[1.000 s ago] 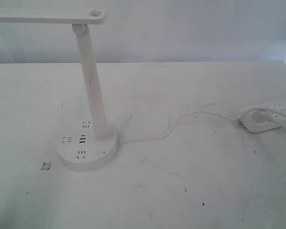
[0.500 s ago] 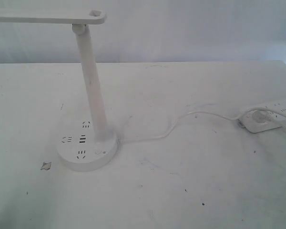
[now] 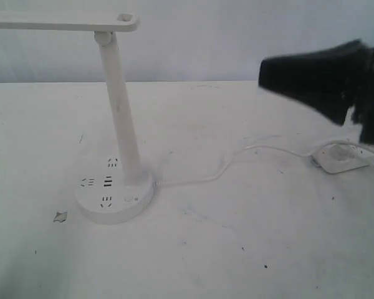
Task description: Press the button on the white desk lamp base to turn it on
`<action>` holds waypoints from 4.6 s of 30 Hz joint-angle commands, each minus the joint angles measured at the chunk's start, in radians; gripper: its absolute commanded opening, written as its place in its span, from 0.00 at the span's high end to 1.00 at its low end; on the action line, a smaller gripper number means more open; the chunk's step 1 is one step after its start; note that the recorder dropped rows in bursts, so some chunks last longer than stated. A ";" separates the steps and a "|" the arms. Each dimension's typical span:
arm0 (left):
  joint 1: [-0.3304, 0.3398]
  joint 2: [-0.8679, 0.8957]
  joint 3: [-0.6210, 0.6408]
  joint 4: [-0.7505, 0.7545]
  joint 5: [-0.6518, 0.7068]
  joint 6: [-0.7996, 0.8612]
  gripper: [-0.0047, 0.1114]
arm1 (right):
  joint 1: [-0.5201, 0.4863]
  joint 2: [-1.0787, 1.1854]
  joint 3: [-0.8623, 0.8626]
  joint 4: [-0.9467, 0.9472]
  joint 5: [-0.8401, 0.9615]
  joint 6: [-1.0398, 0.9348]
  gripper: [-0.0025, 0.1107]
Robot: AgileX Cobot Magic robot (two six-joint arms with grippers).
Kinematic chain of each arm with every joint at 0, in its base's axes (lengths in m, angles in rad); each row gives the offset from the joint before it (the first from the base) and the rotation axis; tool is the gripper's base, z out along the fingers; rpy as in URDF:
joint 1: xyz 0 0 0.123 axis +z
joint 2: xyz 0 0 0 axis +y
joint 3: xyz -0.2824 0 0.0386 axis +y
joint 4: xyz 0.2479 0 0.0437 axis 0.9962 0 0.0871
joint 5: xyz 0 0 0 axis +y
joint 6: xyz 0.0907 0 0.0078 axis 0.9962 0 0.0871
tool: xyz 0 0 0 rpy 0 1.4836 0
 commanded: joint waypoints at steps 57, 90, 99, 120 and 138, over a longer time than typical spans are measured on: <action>0.003 -0.004 0.003 -0.006 -0.002 -0.001 0.96 | 0.752 0.884 -0.128 1.096 0.591 -0.885 0.98; 0.003 -0.004 0.003 -0.006 -0.002 -0.001 0.96 | 0.820 0.928 -0.357 1.095 1.068 -0.844 0.98; 0.003 -0.004 0.003 -0.006 -0.002 -0.001 0.96 | 0.822 0.890 -0.357 1.095 1.129 -0.840 0.98; 0.003 -0.004 0.003 -0.006 -0.002 -0.001 0.96 | 0.960 0.442 -0.178 1.076 1.640 -1.015 0.98; 0.003 -0.004 0.003 -0.006 -0.002 -0.001 0.96 | 0.960 -0.375 0.114 1.284 1.742 -1.015 0.98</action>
